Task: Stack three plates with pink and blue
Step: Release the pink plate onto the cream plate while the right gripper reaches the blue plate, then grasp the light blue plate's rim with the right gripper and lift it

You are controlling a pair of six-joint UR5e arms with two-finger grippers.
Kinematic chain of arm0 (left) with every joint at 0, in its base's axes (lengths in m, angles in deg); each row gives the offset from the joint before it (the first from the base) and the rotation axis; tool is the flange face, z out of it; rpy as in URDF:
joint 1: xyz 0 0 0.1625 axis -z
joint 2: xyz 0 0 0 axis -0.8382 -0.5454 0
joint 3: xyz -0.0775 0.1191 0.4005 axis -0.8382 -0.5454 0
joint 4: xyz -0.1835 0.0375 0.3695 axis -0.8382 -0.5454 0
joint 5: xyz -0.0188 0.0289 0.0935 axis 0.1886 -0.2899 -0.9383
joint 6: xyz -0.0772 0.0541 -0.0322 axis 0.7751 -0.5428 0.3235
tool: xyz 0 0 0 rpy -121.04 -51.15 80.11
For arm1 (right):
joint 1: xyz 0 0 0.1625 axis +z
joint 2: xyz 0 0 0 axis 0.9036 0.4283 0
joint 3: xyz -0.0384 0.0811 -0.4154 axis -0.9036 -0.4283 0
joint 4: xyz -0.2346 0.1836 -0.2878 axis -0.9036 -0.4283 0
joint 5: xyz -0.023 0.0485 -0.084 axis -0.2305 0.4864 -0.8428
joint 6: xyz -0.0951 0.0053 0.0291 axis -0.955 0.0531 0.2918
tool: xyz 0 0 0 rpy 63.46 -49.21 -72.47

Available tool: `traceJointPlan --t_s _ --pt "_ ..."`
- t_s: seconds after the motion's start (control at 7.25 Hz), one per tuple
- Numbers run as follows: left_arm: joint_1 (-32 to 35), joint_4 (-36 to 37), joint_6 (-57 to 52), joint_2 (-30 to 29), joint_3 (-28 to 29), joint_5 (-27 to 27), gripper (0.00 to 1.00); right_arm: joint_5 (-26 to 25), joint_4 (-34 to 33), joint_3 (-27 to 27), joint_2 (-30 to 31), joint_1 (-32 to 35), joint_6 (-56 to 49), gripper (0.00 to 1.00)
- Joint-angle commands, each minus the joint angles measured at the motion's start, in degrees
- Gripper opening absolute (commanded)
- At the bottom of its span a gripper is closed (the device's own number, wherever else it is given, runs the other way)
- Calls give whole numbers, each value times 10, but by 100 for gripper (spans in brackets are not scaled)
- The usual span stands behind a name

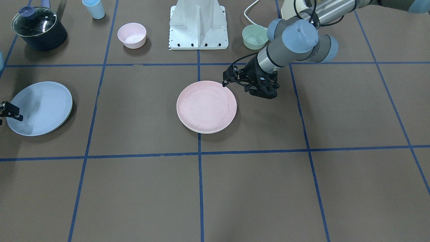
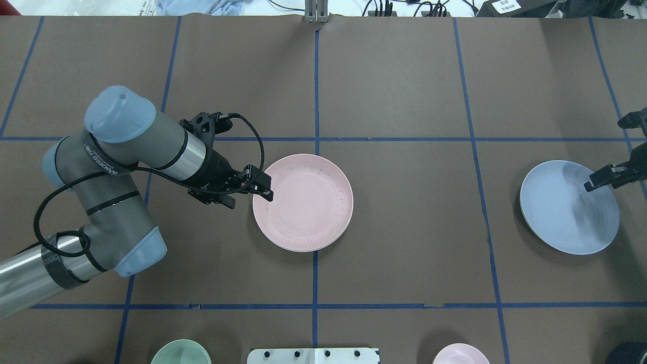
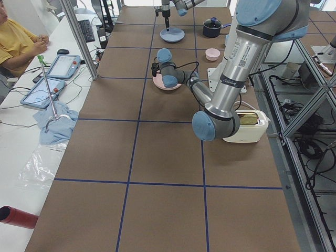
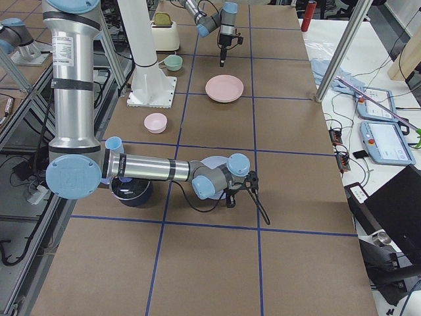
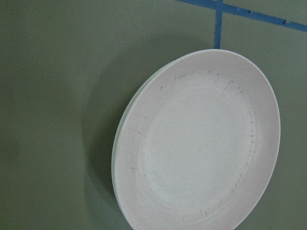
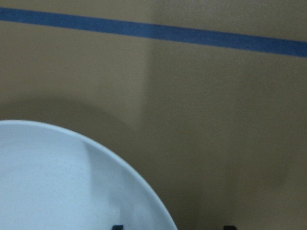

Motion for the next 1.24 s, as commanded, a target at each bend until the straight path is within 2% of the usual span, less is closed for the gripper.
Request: traceJointPlan --t_s 0.0,0.28,0.41,0.55,0.69,0.83,1.1 --pt "1 0 6 2 -3 0 99 6 11 -11 -4 0 2 0" --pt "5 0 6 3 -3 0 99 16 11 10 -7 2 10 0" --pt "7 0 6 4 -3 0 99 42 6 49 0 5 22 0" --pt "12 0 6 4 -6 1 99 68 12 86 2 7 90 0" --pt "26 0 2 12 -21 3 99 66 12 129 -6 5 178 0" --pt "40 0 -11 54 -54 8 99 68 13 157 -31 0 262 0" --pt "76 1 -71 135 -108 9 99 57 13 210 -82 -61 411 0"
